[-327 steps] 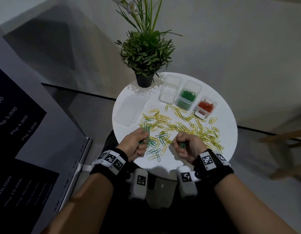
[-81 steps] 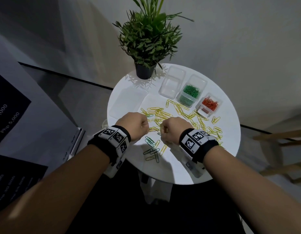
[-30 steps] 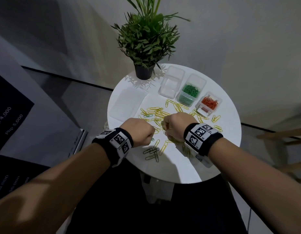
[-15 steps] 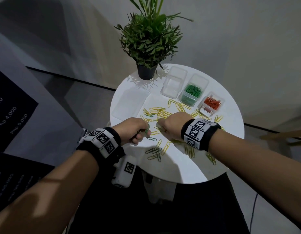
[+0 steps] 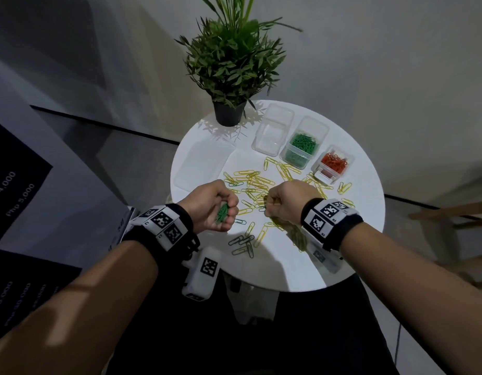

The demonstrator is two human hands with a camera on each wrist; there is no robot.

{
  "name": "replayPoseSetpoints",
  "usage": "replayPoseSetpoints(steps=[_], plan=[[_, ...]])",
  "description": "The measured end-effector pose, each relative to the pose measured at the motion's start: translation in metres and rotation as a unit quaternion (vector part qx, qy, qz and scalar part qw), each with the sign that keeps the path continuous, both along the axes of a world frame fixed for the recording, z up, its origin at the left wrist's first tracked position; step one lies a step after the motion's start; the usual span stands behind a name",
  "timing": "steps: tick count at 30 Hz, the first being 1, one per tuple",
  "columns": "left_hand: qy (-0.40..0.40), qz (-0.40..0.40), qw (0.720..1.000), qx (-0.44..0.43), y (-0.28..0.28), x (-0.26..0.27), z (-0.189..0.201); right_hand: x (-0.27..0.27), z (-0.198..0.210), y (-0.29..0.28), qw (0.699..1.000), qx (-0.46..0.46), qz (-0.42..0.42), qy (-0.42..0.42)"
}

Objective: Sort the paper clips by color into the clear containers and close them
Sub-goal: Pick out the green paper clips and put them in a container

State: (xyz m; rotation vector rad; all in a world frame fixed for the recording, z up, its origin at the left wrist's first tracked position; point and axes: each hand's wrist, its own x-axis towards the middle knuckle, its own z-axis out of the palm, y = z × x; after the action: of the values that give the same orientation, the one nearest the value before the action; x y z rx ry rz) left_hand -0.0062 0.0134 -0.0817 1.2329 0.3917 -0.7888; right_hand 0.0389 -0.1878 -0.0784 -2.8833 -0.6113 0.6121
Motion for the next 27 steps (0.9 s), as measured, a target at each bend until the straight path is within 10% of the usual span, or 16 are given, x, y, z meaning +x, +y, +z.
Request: replayPoseSetpoints(steps=[4, 10, 18, 27], plan=[[-0.132, -0.081, 0.968, 0.2, -0.005, 0.0, -0.008, 0.001, -0.003, 0.007, 0.998, -0.049, 0.031, -0.024], [-0.349, -0.317, 0.697, 0.541, -0.004, -0.006, -0.006, 0.003, -0.002, 0.012, 0.996, -0.063, 0.058, -0.025], [-0.397, -0.387, 0.595, 0.582, -0.016, 0.006, -0.001, 0.003, 0.003, 0.031, 0.972, -0.181, 0.15, -0.022], [-0.377, -0.361, 0.629, 0.577, -0.013, 0.005, -0.01, 0.004, -0.002, 0.032, 0.973, -0.17, 0.151, 0.048]])
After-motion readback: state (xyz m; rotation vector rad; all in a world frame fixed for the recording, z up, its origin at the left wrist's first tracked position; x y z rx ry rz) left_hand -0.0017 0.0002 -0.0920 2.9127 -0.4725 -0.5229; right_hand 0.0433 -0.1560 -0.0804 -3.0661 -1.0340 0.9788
